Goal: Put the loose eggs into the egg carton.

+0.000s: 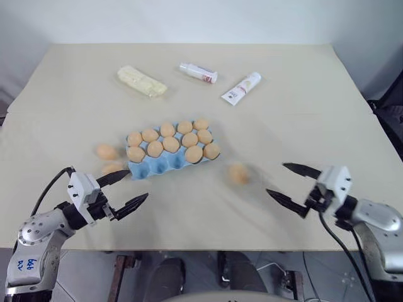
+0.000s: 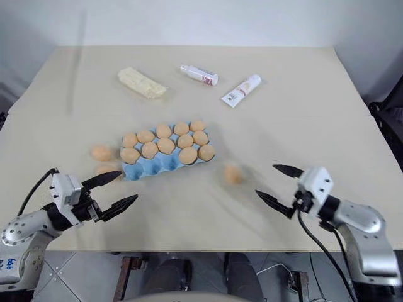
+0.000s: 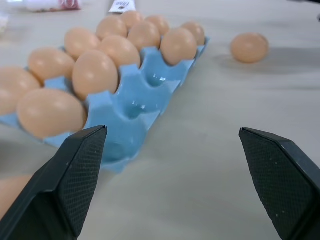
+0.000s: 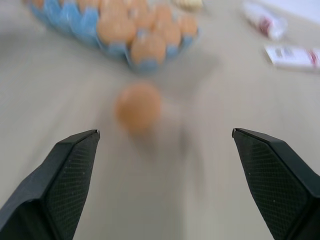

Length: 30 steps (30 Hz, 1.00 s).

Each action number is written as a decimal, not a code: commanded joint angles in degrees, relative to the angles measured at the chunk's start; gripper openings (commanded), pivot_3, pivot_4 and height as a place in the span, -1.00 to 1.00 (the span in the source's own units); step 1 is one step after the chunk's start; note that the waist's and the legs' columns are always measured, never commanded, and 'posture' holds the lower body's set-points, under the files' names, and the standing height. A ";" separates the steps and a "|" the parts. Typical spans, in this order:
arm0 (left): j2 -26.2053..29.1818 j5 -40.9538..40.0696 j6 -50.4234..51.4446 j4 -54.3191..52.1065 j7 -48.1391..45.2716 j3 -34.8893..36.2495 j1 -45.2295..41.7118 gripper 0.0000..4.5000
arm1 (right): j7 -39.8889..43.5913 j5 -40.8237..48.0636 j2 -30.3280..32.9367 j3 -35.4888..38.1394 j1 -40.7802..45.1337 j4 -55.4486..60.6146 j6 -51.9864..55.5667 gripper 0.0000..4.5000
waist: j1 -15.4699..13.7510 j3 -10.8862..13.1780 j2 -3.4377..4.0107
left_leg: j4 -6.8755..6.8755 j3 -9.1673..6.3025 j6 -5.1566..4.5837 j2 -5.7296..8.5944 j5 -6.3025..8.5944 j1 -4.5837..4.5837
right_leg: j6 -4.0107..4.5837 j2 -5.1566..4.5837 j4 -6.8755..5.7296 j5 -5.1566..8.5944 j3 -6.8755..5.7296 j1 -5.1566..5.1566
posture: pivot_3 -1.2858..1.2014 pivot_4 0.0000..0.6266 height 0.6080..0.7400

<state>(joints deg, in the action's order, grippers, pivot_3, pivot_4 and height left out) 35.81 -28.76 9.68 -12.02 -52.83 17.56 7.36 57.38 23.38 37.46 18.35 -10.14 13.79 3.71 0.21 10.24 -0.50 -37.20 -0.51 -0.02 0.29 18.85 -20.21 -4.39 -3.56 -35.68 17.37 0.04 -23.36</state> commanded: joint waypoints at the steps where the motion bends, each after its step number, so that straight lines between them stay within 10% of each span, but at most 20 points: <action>1: 1.53 -0.99 0.03 1.00 -2.16 -0.06 -1.92 1.00 | 0.53 1.21 0.53 3.50 -1.32 -1.20 -3.17 0.98 | 0.21 0.00 -0.01 | -0.01 0.04 -0.01 0.00 -0.01 0.03 | -0.02 0.01 -0.02 -0.02 0.05 0.01 | 0.03 -0.52 1.00; 23: 0.60 -1.31 0.47 -4.40 1.54 1.87 0.74 1.00 | -6.41 -5.68 -7.90 -23.91 26.77 -10.31 14.03 0.98 | 1.12 0.00 -0.01 | 0.10 0.12 -0.02 0.00 -0.05 -0.16 | -0.05 -0.03 0.06 -0.09 0.16 -0.30 | 0.03 -0.52 1.00; 30: 0.30 -1.58 0.69 -6.36 3.35 3.55 3.30 1.00 | -6.26 -6.14 -9.83 -24.00 27.88 -11.21 11.55 0.14 | 1.29 0.00 -0.01 | 0.04 0.14 -0.04 0.01 -0.04 -0.21 | -0.07 -0.04 0.06 -0.10 0.17 -0.31 | 0.03 -0.52 1.00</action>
<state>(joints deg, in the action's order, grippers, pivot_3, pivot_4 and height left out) 36.28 -29.06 10.77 -16.31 -49.95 19.42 10.20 50.60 16.05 27.96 -6.71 17.17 0.87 16.48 1.50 10.24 -0.51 -37.14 -0.37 -0.06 0.29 18.81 -20.41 -4.46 -3.59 -35.63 17.27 0.20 -23.67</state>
